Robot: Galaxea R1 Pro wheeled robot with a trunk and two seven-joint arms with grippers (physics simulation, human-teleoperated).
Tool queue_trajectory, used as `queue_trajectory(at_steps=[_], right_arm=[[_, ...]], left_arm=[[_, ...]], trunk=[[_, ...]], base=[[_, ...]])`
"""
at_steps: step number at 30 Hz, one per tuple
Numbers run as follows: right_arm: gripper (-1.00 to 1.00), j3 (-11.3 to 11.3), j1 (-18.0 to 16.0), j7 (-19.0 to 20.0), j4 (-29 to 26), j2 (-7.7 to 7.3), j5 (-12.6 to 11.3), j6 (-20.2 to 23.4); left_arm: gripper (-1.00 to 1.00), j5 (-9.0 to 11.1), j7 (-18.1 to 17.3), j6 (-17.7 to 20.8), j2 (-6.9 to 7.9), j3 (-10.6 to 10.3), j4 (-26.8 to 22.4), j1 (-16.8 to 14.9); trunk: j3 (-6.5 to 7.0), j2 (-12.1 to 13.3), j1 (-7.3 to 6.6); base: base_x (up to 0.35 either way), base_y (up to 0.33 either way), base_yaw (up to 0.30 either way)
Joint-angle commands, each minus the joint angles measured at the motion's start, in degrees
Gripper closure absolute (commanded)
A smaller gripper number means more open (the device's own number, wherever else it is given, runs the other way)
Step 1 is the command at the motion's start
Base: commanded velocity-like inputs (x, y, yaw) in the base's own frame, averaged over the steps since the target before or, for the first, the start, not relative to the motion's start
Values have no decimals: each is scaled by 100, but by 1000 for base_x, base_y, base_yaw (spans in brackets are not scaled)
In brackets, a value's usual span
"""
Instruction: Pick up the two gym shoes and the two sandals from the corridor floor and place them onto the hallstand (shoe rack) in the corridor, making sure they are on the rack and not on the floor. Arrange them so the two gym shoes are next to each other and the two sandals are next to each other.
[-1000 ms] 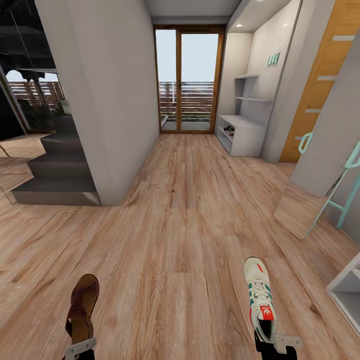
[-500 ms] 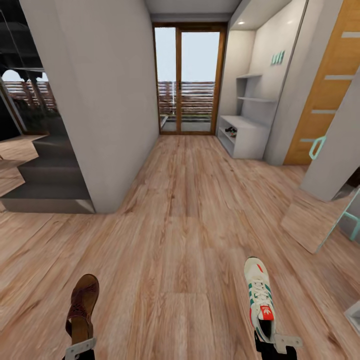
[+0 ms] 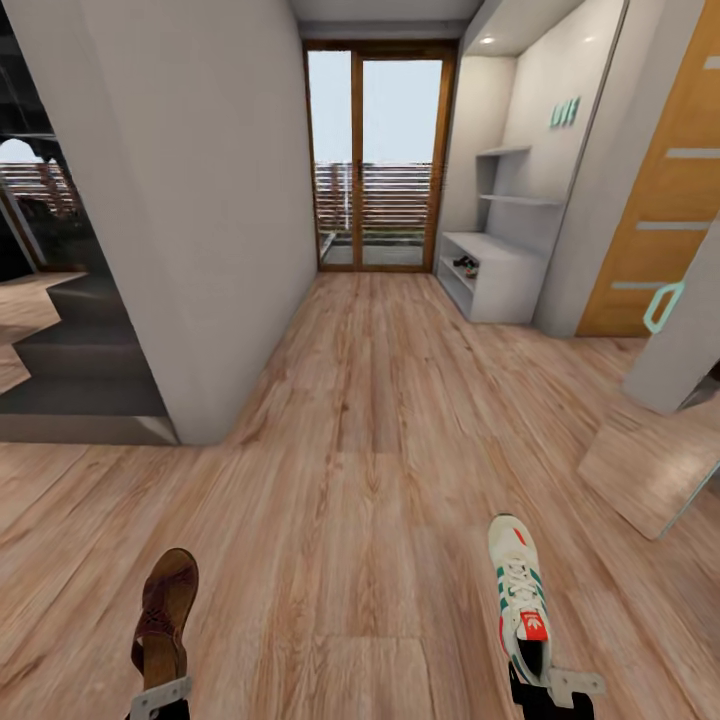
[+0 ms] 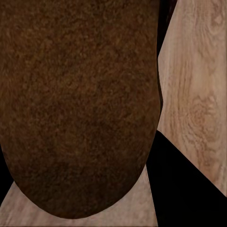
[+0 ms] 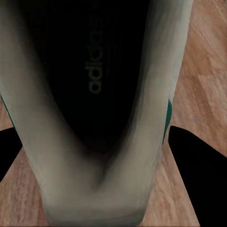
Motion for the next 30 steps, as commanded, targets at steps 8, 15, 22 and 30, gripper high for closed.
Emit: queue_trajectory(at_steps=[8,15,22,30], right_arm=[[100,-20,-4,-35,6,1,46,-16],[100,-20,-4,-36,6,1,46,-16],[100,-20,-4,-36,6,1,46,-16],[100,-20,-4,-36,6,1,46,-16]], left_arm=[[100,-61,-12,-24,1,47,2,-6],[100,-61,-12,-24,-10,47,3,-6],[100,-60,-14,-24,-5,47,1,-6],[100,-53,-20,-24,-2,47,1,-6]], trunk=[[-5,-2,2],[-5,-2,2],[-5,-2,2],[-5,-2,2]], base=[[340,0,0],[340,0,0],[340,0,0],[340,0,0]])
